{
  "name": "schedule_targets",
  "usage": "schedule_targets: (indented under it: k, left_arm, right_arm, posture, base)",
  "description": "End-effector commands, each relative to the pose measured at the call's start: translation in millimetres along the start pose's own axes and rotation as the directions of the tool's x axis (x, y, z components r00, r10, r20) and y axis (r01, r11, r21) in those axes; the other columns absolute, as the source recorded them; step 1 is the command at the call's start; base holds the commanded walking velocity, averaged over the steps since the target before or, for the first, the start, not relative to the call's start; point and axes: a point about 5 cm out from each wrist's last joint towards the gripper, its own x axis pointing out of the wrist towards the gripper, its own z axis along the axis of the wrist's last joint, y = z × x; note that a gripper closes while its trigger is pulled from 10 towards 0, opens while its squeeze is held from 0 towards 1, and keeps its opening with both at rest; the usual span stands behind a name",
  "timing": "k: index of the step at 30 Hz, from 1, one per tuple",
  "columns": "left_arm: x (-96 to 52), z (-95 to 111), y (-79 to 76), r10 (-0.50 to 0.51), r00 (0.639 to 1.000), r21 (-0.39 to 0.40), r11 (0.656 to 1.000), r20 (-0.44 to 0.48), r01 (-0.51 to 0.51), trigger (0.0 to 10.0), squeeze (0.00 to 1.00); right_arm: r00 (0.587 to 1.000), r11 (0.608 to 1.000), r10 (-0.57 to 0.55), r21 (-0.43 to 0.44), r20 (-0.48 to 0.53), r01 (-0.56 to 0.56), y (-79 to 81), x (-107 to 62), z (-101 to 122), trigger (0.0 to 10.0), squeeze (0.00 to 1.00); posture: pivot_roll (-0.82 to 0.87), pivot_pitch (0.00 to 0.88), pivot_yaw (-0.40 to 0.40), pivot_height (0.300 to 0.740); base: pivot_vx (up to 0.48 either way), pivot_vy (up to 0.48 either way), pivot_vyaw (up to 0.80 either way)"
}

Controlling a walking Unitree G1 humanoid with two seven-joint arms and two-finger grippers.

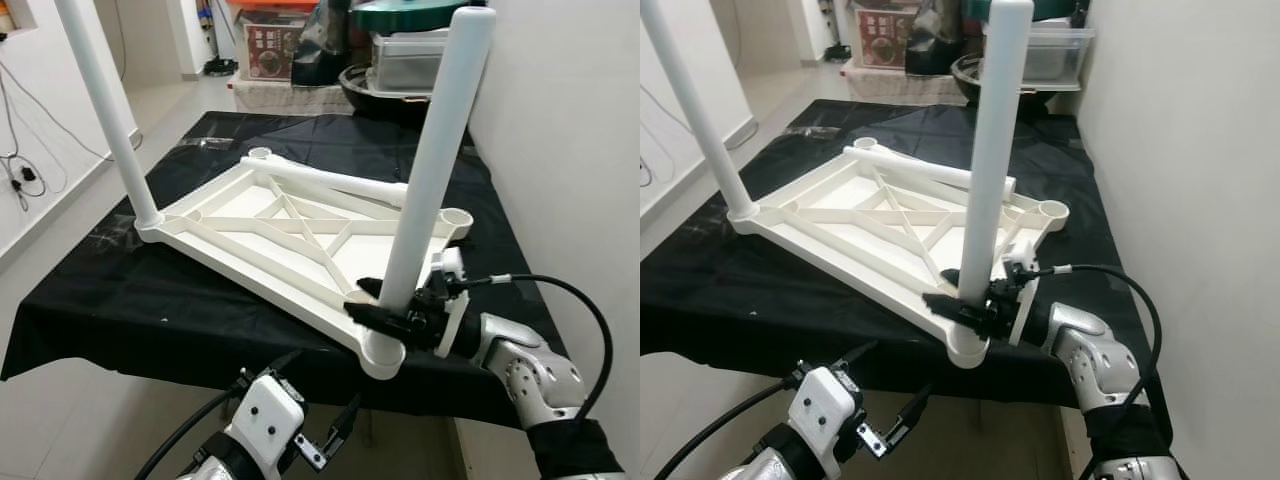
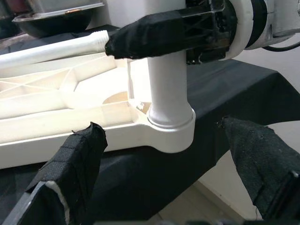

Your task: Building children table

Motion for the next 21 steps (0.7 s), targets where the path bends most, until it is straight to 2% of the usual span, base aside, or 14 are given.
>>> schedule_targets:
  k: [1,6,7,9,10,11,12,14,15,16,17,19,20,21]
  left_arm:
    - [-1.0,-5,0.6,0.003,1.0,-0.011,1.0,-0.02,-0.004,10.0,0.0]
    - [-1.2,-5,0.7,0.003,1.0,-0.011,1.0,-0.021,-0.003,10.0,0.0]
    - [-1.4,-5,0.6,0.003,1.0,-0.012,1.0,-0.023,-0.004,10.0,0.0]
    - [-1.4,-5,0.6,0.003,1.0,-0.012,1.0,-0.023,-0.004,10.0,0.0]
    - [-1.4,-6,0.2,0.002,1.0,-0.014,1.0,-0.023,-0.002,10.0,0.0]
    - [-1.4,-6,0.2,0.002,1.0,-0.014,1.0,-0.023,-0.002,10.0,0.0]
    - [-1.5,-6,0.1,0.001,1.0,-0.017,1.0,-0.024,-0.002,10.0,0.0]
    - [-1.5,-6,0.1,0.001,1.0,-0.017,1.0,-0.024,-0.002,10.0,0.0]
    - [-1.5,-6,0.0,0.0,1.0,-0.02,1.0,-0.025,0.0,10.0,0.0]
    - [-1.5,-7,0.0,-0.001,1.0,-0.022,1.0,-0.025,0.0,10.0,0.0]
    - [-1.4,-7,0.0,-0.001,1.0,-0.023,1.0,-0.026,0.001,10.0,0.0]
    - [-1.4,-7,0.0,-0.001,1.0,-0.023,1.0,-0.026,0.001,10.0,0.0]
    - [-1.3,-7,-0.3,-0.004,1.0,-0.022,1.0,-0.026,0.004,10.0,0.0]
    - [-1.3,-7,-0.3,-0.004,1.0,-0.022,1.0,-0.026,0.004,10.0,0.0]
  right_arm:
    - [0.999,0.999,0.043,-0.003,0.0,-0.043,3.2,6.0,0,0.0,0.0]
    - [0.999,0.999,0.044,-0.025,0.008,-0.044,2.6,10.6,2,0.0,0.0]
    - [0.996,0.995,-0.082,-0.05,0.03,0.083,-7.6,15.3,3,0.0,0.0]
    - [0.996,0.995,-0.082,-0.05,0.03,0.083,-7.6,15.3,3,0.0,0.0]
    - [0.935,0.936,-0.346,-0.046,0.076,0.349,-29.0,12.3,5,0.0,0.0]
    - [0.935,0.936,-0.346,-0.046,0.076,0.349,-29.0,12.3,5,0.0,0.0]
    - [0.796,0.799,-0.595,-0.031,0.114,0.601,-48.0,2.7,6,0.0,0.0]
    - [0.796,0.799,-0.595,-0.031,0.114,0.601,-48.0,2.7,6,0.0,0.0]
    - [0.597,0.602,-0.792,0.0,0.128,0.799,-62.5,-11.8,4,0.0,0.0]
    - [0.47,0.476,-0.873,0.017,0.128,0.879,-68.8,-22.5,3,0.0,0.0]
    - [0.417,0.422,-0.9,0.019,0.126,0.906,-71.0,-28.1,2,0.0,0.0]
    - [0.417,0.422,-0.9,0.019,0.126,0.906,-71.0,-28.1,2,0.0,0.0]
    - [0.156,0.161,-0.981,0.035,0.114,0.986,-68.0,-48.6,-4,0.0,0.0]
    - [0.156,0.161,-0.981,0.035,0.114,0.986,-68.0,-48.6,-4,0.0,0.0]
  posture:
    - [0.12,0.075,-0.016,0.74]
    - [0.12,0.074,-0.016,0.74]
    - [0.11,0.07,-0.015,0.74]
    - [0.11,0.07,-0.015,0.74]
    - [0.11,0.066,-0.016,0.74]
    - [0.11,0.066,-0.016,0.74]
    - [0.1,0.065,-0.015,0.74]
    - [0.1,0.065,-0.015,0.74]
    - [0.1,0.061,-0.014,0.74]
    - [0.1,0.061,-0.014,0.74]
    - [0.1,0.061,-0.014,0.74]
    - [0.1,0.061,-0.014,0.74]
    - [0.1,0.051,-0.014,0.74]
    - [0.1,0.051,-0.014,0.74]
  base:
    - [0.0,0.0,0.0]
    - [0.0,0.0,0.0]
    - [0.0,0.0,0.0]
    - [0.0,0.0,0.0]
    - [0.0,0.0,0.0]
    - [0.0,0.0,0.0]
    - [0.0,0.0,0.0]
    - [0.0,0.0,0.0]
    - [0.0,0.0,0.0]
    - [0.0,0.0,0.0]
    - [0.0,0.0,0.0]
    - [0.0,0.0,0.0]
    - [0.0,0.0,0.0]
    - [0.0,0.0,0.0]
